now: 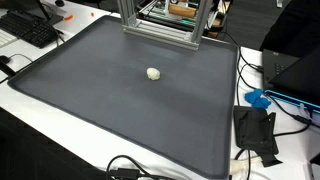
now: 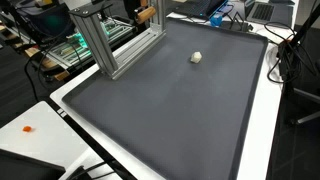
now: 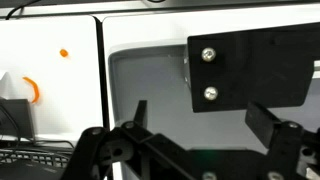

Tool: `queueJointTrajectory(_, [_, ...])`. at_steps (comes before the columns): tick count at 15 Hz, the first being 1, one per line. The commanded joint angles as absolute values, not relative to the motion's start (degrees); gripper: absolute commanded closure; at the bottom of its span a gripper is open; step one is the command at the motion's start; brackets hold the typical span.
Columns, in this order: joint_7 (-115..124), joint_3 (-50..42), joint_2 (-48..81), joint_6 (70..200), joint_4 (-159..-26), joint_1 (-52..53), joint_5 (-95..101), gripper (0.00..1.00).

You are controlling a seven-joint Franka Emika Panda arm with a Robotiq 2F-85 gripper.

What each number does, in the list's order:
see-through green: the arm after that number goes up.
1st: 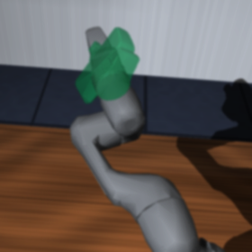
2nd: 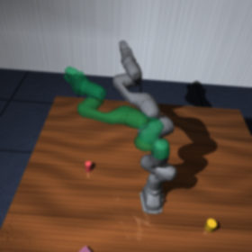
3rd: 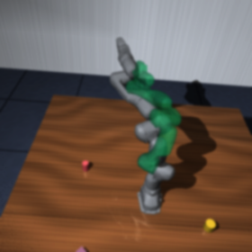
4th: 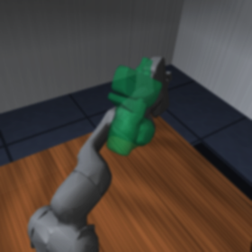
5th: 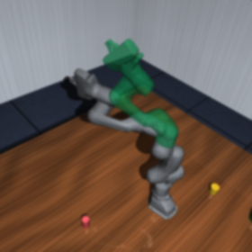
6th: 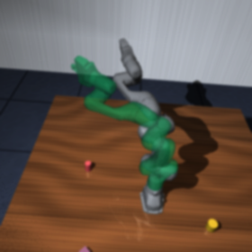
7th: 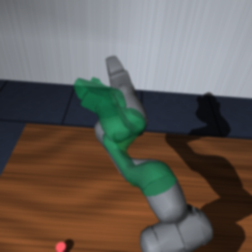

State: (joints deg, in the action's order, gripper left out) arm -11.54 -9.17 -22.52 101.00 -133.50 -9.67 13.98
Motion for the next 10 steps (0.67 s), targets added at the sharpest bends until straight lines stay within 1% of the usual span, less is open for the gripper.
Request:
queueJointTrajectory(1, [-11.39,-9.59,-22.53,100.86,-133.42,-9.17,14.11,0.00])
queueJointTrajectory(4, [-10.47,-9.10,-22.86,100.53,-133.50,-8.78,13.20,0.00])
queueJointTrajectory(10, [-3.46,-4.48,-29.81,102.33,-137.61,-3.51,-0.12,0.00])
